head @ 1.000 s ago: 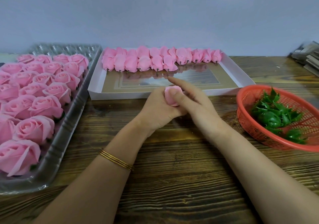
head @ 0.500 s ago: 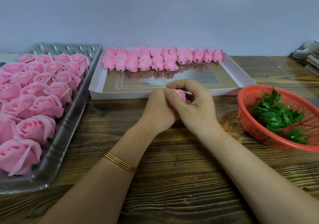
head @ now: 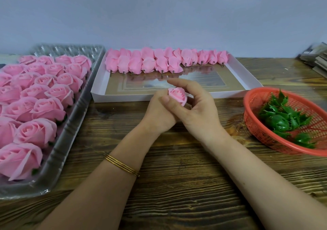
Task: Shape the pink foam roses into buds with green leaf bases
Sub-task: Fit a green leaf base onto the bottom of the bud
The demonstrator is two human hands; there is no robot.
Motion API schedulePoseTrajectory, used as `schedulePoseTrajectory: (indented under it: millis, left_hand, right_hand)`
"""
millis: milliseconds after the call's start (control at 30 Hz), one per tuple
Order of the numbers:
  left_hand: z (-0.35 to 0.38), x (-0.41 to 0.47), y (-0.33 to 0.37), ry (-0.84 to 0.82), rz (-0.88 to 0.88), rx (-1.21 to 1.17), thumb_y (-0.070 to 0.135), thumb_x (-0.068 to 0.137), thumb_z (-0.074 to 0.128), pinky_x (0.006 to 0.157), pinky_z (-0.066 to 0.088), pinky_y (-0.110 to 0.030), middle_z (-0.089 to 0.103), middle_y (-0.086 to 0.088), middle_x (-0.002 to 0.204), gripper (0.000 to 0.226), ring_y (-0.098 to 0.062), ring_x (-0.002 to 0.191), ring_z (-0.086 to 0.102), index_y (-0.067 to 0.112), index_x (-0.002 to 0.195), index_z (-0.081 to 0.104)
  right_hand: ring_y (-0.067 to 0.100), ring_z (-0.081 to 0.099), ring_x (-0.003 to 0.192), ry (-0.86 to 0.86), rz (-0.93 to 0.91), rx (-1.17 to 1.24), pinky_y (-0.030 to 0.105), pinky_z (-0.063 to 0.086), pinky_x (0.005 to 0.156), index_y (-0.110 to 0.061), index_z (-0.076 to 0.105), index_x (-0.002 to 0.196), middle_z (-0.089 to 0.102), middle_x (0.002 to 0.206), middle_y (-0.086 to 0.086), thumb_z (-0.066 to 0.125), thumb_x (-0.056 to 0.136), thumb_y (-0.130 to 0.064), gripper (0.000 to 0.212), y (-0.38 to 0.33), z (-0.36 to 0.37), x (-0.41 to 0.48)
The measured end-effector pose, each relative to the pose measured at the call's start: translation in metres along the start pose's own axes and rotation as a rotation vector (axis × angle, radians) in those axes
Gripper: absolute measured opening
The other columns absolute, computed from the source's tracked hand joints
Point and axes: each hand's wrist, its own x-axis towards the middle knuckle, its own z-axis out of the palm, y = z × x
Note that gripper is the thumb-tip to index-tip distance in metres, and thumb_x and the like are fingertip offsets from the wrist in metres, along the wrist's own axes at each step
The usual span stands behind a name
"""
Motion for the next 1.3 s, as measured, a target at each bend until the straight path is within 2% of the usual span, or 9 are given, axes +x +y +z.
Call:
schedulePoseTrajectory:
  millis: [167, 333, 433, 533, 733, 933, 1067, 1133, 1300]
  left_hand:
    - [0.002, 0.000, -0.004, 0.012, -0.034, -0.036, -0.003, 0.085, 0.064, 0.065, 0.050, -0.031, 0.062, 0.012, 0.062, 0.027, -0.007, 0.066, 0.057, 0.017, 0.067, 0.064]
    - [0.003, 0.000, -0.002, 0.027, -0.042, -0.109, -0.002, 0.085, 0.067, 0.064, 0.051, -0.028, 0.066, 0.004, 0.071, 0.006, -0.008, 0.069, 0.060, 0.000, 0.079, 0.068]
    - [0.002, -0.001, -0.001, 0.022, -0.044, -0.119, -0.002, 0.085, 0.068, 0.064, 0.051, -0.030, 0.066, -0.003, 0.073, 0.005, -0.010, 0.070, 0.059, -0.003, 0.080, 0.067]
    - [0.002, -0.002, 0.000, 0.017, -0.052, -0.133, -0.001, 0.085, 0.068, 0.064, 0.049, -0.027, 0.064, -0.005, 0.073, 0.006, -0.010, 0.069, 0.058, -0.003, 0.080, 0.066]
    - [0.002, -0.001, -0.002, 0.024, -0.032, -0.163, -0.006, 0.085, 0.065, 0.059, 0.046, -0.015, 0.060, 0.008, 0.065, 0.022, 0.002, 0.061, 0.055, 0.012, 0.072, 0.063]
    - [0.002, 0.001, -0.006, 0.037, -0.023, -0.111, -0.010, 0.083, 0.062, 0.058, 0.044, -0.020, 0.057, 0.009, 0.061, 0.033, 0.000, 0.060, 0.052, 0.017, 0.064, 0.059]
    - [0.002, 0.003, -0.009, 0.048, -0.009, -0.121, -0.003, 0.081, 0.062, 0.061, 0.047, -0.040, 0.059, -0.007, 0.067, 0.011, -0.015, 0.068, 0.053, -0.006, 0.070, 0.061]
    - [0.002, 0.002, -0.008, 0.045, 0.014, -0.127, 0.007, 0.075, 0.059, 0.063, 0.049, -0.045, 0.059, -0.010, 0.068, 0.016, -0.018, 0.070, 0.053, -0.009, 0.073, 0.060]
    - [-0.001, 0.001, -0.006, 0.065, -0.007, -0.200, 0.000, 0.080, 0.065, 0.060, 0.048, -0.025, 0.061, 0.002, 0.064, 0.009, -0.006, 0.063, 0.056, 0.000, 0.071, 0.063]
  right_hand:
    - [0.027, 0.062, 0.107, 0.012, 0.002, -0.042, 0.049, 0.046, 0.100, -0.011, 0.067, 0.115, 0.063, 0.113, 0.014, 0.075, 0.084, -0.011, 0.032, 0.003, 0.003, 0.000]
    - [0.023, 0.062, 0.107, -0.002, 0.011, -0.080, 0.046, 0.047, 0.101, -0.013, 0.066, 0.121, 0.063, 0.115, 0.012, 0.072, 0.087, -0.017, 0.035, 0.005, 0.002, 0.001]
    - [0.015, 0.060, 0.109, -0.036, 0.018, -0.114, 0.034, 0.045, 0.103, -0.017, 0.063, 0.127, 0.061, 0.116, 0.007, 0.070, 0.088, -0.021, 0.039, 0.006, 0.000, 0.000]
    - [0.009, 0.057, 0.111, -0.066, 0.006, -0.172, 0.024, 0.041, 0.103, -0.019, 0.059, 0.132, 0.059, 0.116, 0.003, 0.068, 0.090, -0.026, 0.044, 0.007, -0.001, 0.000]
    - [0.003, 0.050, 0.123, -0.115, 0.035, -0.197, 0.025, 0.036, 0.109, -0.025, 0.048, 0.142, 0.055, 0.129, -0.001, 0.062, 0.093, -0.033, 0.051, 0.009, -0.001, -0.002]
    - [0.005, 0.044, 0.129, -0.163, 0.022, -0.263, 0.023, 0.031, 0.111, -0.016, 0.041, 0.146, 0.052, 0.137, -0.002, 0.056, 0.097, -0.033, 0.054, 0.009, -0.002, -0.001]
    - [-0.001, 0.038, 0.126, -0.185, 0.004, -0.330, 0.004, 0.023, 0.104, -0.011, 0.034, 0.149, 0.048, 0.133, -0.009, 0.053, 0.099, -0.032, 0.058, 0.009, -0.002, -0.001]
    - [-0.002, 0.035, 0.126, -0.195, 0.007, -0.355, -0.001, 0.019, 0.102, -0.009, 0.031, 0.150, 0.046, 0.134, -0.007, 0.052, 0.099, -0.035, 0.061, 0.011, -0.003, -0.001]
    - [0.003, 0.042, 0.128, -0.165, 0.081, -0.323, 0.018, 0.027, 0.111, -0.013, 0.041, 0.147, 0.052, 0.136, -0.002, 0.047, 0.085, -0.057, 0.076, 0.013, -0.004, 0.000]
